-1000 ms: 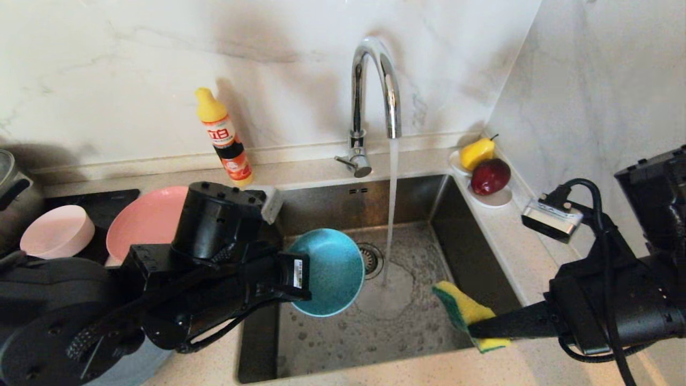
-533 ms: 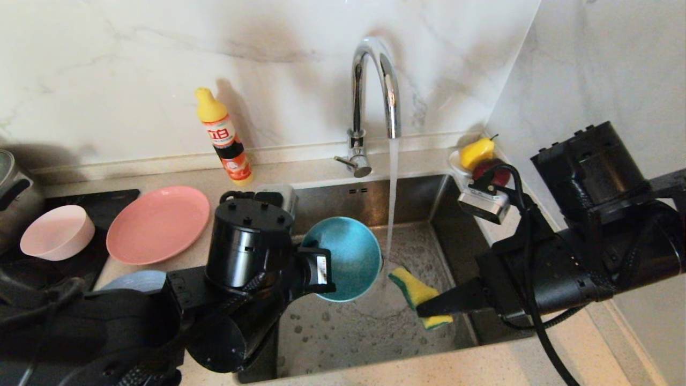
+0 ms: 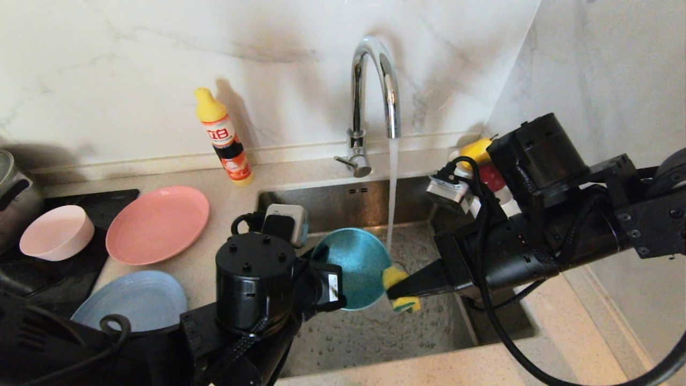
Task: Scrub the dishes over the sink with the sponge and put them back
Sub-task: Wipe the bowl
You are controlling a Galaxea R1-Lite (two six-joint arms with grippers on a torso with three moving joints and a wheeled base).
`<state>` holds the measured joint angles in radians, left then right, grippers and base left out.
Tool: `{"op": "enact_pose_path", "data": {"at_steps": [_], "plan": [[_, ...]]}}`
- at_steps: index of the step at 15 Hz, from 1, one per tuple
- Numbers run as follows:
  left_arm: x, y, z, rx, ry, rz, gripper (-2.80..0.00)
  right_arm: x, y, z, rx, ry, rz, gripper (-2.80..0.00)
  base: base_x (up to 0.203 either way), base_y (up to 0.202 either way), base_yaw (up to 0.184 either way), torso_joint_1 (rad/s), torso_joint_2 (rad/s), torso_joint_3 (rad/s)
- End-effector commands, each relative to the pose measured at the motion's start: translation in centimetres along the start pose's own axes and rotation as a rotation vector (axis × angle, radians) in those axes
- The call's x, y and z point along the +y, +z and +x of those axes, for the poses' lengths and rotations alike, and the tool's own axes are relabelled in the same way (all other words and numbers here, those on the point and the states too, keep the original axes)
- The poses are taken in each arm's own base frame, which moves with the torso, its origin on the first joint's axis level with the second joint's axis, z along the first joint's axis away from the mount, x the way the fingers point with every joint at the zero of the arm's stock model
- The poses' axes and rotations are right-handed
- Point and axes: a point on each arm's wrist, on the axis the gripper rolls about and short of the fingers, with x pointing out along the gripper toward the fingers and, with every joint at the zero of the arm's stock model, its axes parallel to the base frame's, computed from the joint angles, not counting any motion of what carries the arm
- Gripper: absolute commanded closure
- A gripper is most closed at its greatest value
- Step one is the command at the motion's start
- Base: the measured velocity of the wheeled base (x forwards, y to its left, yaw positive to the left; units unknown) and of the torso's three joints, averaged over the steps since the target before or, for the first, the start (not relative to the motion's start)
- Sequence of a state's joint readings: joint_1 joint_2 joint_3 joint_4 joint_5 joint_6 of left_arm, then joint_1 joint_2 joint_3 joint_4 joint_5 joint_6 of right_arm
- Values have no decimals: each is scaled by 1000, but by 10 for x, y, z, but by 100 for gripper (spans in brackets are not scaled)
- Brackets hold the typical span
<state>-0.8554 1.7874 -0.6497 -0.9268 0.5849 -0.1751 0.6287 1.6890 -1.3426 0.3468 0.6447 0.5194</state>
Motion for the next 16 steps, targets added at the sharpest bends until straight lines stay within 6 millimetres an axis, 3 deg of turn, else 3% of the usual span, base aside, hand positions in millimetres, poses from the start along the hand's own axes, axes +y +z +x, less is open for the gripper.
{"op": "enact_pose_path", "data": {"at_steps": [1,7,10,13,16], "plan": [[-2,-8,4,18,13,12,0,2,2,3,5,7,-2,0,0,0,0,0,0,0],[-6,-3,14,-9,46,-12,0,16,-8,9,44,36,-35,0,0,0,0,0,0,0],[-4,7,8,-47,38,-42,0,10,-3,18,52,28,-25,0,0,0,0,0,0,0],[-2,13,4,-69,33,-53,0,-9,11,28,40,-4,12,0,0,0,0,0,0,0],[-1,13,1,-69,32,-53,0,-7,19,27,14,3,1,0,0,0,0,0,0,0]]}}
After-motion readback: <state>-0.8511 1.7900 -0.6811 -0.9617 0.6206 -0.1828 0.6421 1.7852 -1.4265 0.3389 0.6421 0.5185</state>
